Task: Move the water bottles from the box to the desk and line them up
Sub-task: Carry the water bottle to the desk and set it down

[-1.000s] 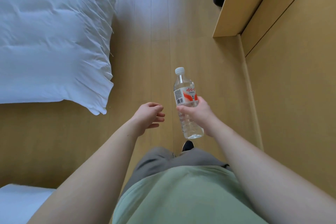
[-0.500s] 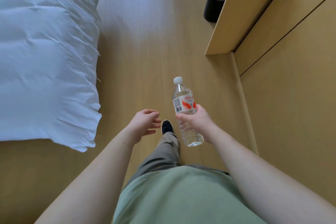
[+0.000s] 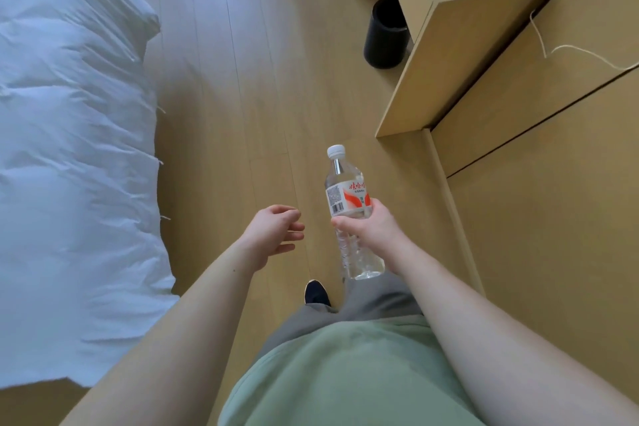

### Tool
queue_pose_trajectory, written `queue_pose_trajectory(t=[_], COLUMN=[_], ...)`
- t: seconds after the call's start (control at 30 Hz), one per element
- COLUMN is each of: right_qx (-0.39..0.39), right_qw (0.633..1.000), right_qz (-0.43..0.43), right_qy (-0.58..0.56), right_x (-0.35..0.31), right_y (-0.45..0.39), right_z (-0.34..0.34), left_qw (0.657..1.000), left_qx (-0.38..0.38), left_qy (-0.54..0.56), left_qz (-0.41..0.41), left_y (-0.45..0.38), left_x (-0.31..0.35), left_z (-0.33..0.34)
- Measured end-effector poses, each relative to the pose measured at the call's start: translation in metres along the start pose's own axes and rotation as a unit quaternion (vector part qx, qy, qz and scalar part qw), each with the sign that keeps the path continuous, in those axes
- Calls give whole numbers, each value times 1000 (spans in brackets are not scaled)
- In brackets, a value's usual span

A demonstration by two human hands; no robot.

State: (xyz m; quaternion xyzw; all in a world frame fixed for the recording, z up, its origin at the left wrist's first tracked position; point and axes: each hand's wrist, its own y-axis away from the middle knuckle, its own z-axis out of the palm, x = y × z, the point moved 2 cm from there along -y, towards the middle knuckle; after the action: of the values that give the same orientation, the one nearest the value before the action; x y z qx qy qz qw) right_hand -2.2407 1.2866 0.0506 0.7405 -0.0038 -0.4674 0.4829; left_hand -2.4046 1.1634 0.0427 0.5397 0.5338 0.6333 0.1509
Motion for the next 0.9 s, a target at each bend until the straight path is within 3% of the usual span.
queue_pose_trajectory(t=[0.33, 0.57, 0.9], right_qx=[-26, -53, -60], right_qw=[999, 999, 998], right_qz=[26, 11, 4], right_qy=[-15, -6, 11], right_x=[-103, -184, -262], right_y=[-128, -190, -259], right_z=[-57, -81, -80], left_qw=[999, 999, 999], left_qx=[36, 45, 35], left_qy=[4, 14, 11], left_qz=[-29, -7, -5], left_y=[-82, -119, -180], left_x=[134, 233, 314], left_z=[10, 21, -7])
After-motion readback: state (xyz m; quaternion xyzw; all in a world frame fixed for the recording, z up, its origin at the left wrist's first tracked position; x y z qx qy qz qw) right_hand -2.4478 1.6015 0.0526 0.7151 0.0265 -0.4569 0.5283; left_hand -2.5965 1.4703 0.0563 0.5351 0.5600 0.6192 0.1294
